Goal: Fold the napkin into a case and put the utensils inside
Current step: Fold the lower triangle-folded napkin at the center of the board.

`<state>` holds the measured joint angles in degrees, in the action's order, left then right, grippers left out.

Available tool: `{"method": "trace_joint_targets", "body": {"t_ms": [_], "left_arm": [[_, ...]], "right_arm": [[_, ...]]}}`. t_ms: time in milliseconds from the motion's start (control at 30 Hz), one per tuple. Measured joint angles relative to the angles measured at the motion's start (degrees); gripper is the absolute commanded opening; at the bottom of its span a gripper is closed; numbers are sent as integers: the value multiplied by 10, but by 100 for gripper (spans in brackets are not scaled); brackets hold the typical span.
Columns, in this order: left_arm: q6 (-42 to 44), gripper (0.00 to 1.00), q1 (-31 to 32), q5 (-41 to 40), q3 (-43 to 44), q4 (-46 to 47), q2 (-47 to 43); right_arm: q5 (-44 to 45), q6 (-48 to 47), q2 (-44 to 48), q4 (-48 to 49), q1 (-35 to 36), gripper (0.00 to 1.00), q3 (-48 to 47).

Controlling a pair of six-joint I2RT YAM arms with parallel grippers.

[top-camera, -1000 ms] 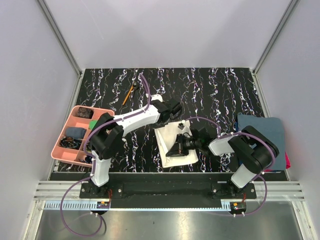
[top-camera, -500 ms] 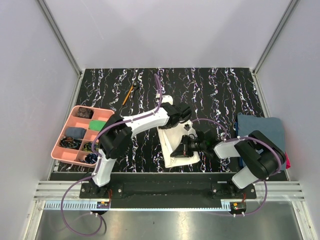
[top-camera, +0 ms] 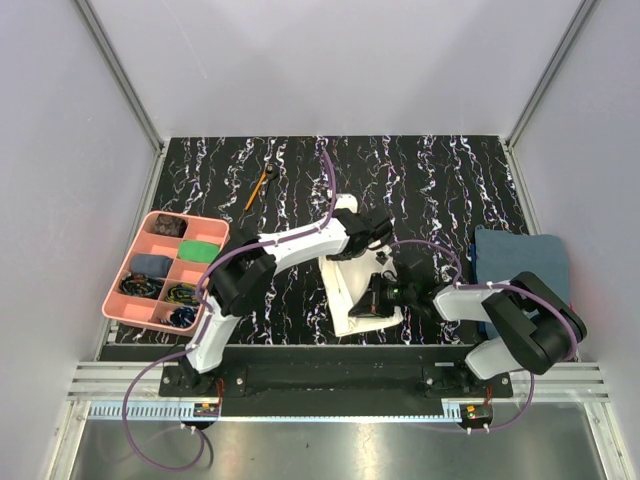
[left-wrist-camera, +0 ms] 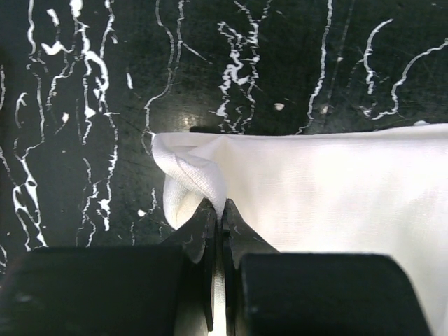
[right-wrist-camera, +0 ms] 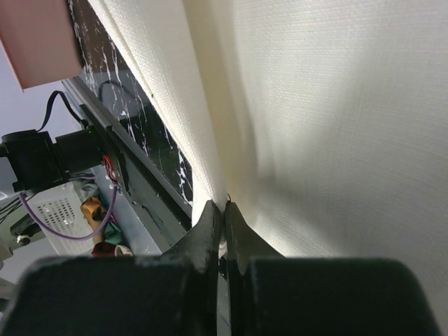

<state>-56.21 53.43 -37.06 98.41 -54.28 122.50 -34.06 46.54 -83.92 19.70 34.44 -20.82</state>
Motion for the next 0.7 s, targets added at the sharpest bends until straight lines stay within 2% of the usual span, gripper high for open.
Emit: {"method": "trace_joint_targets", "body": {"t_ms": [367, 467, 500, 533, 633, 700], "left_arm": [[6, 6, 4, 21, 6, 22, 7], [8, 6, 5, 25, 4, 33, 7], [9, 6, 5, 25, 4, 38, 7], [10, 6, 5, 23, 1, 46, 7], [18, 6, -2, 10, -12, 86, 7], [23, 6, -7, 7, -30, 112, 2]], "right_arm": [[20, -10, 35, -57, 0, 11, 0], [19, -15, 42, -69, 0, 37, 1], [19, -17, 47, -80, 0, 50, 1], [19, -16, 50, -90, 0, 56, 1], [-4, -22, 86, -152, -13, 68, 1], [-12, -23, 112, -185, -45, 69, 1]]}}
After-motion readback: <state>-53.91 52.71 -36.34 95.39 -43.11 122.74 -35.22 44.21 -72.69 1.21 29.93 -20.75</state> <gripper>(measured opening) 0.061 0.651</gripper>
